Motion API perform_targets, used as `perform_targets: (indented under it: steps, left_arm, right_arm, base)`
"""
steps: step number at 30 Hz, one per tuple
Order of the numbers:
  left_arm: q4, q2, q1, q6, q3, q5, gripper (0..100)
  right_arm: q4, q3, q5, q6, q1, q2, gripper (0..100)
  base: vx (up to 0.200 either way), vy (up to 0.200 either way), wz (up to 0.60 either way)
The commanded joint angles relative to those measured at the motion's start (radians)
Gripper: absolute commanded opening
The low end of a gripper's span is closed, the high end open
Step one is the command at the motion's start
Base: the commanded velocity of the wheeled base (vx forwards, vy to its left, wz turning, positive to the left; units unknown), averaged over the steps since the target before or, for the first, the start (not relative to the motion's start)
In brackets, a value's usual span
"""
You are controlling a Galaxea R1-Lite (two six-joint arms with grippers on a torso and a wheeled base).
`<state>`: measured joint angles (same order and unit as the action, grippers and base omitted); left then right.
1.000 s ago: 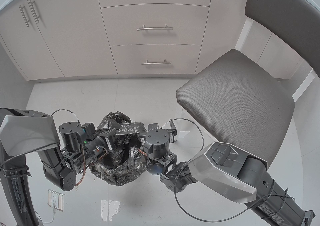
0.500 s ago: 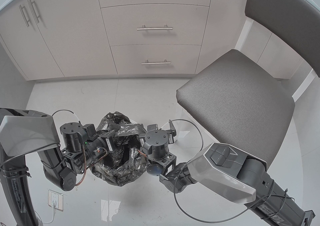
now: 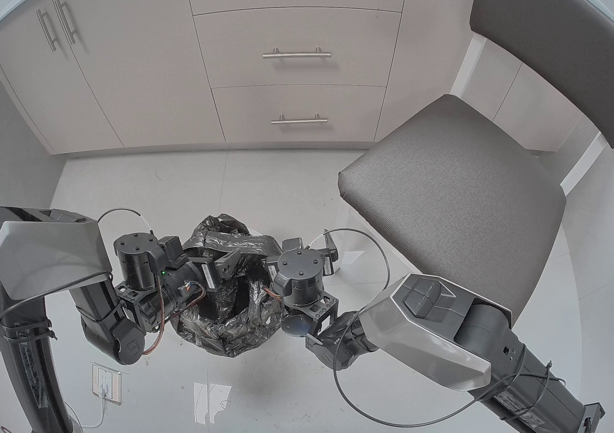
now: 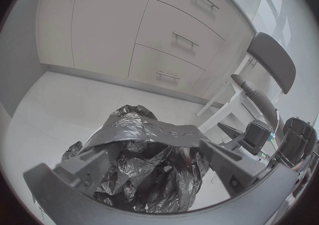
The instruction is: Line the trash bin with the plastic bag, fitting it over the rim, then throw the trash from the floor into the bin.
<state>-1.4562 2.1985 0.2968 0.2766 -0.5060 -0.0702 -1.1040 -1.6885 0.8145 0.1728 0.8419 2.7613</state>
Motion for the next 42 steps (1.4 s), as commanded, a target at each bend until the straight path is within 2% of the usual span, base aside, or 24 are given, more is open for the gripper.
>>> perform_targets:
  steps: [1, 7, 13, 15, 18, 21, 22, 23, 25, 30, 36, 42]
  left_arm:
    - [-0.004, 0.001, -0.007, 0.0, -0.008, 0.0, 100]
    - [-0.007, -0.039, -0.022, -0.025, 0.014, -0.002, 100]
    - [-0.041, -0.086, -0.03, -0.151, 0.126, -0.022, 100]
    - [-0.066, -0.085, -0.031, -0.168, 0.142, -0.031, 100]
    - [-0.078, -0.094, -0.045, -0.261, 0.193, -0.08, 100]
    - [-0.076, -0.092, -0.104, -0.424, 0.216, -0.115, 100]
    - [-0.076, -0.091, -0.114, -0.45, 0.216, -0.123, 100]
    - [-0.075, -0.088, -0.151, -0.531, 0.218, -0.168, 100]
    - [-0.075, -0.077, -0.183, -0.591, 0.208, -0.195, 100]
    - [-0.073, -0.051, -0.225, -0.603, 0.161, -0.195, 100]
    - [-0.075, -0.034, -0.231, -0.622, 0.147, -0.195, 100]
    - [-0.072, 0.001, -0.229, -0.617, 0.05, -0.195, 100]
  right_arm:
    - [0.0, 0.0, 0.0, 0.001, 0.0, 0.001, 100]
    - [0.0, 0.0, 0.0, 0.001, -0.001, 0.001, 100]
    - [0.0, 0.0, 0.0, 0.001, -0.001, -0.003, 100]
    - [0.0, 0.0, 0.0, 0.001, -0.001, -0.005, 100]
    - [0.0, 0.0, 0.0, 0.001, -0.001, -0.006, 100]
    - [-0.002, 0.0, 0.0, 0.001, -0.001, -0.009, 100]
    - [-0.002, 0.0, 0.0, 0.001, -0.001, -0.009, 100]
    - [-0.002, 0.0, 0.0, 0.001, -0.001, -0.011, 100]
    - [-0.002, 0.0, 0.0, 0.001, -0.001, -0.011, 100]
    - [-0.002, -0.002, 0.0, 0.001, 0.0, -0.011, 100]
    - [-0.002, -0.002, 0.0, 0.001, 0.002, -0.011, 100]
    - [-0.002, -0.002, 0.0, 0.002, 0.003, -0.011, 100]
  base:
    - [0.0, 0.0, 0.0]
    - [0.0, 0.0, 0.0]
    - [0.0, 0.0, 0.0]
    - [0.0, 0.0, 0.0]
    - [0.0, 0.0, 0.0]
    - [0.0, 0.0, 0.0]
    - [0.0, 0.0, 0.0]
    - [0.0, 0.0, 0.0]
    - [0.0, 0.0, 0.0]
    - [0.0, 0.0, 0.0]
    - [0.0, 0.0, 0.0]
    - [0.0, 0.0, 0.0]
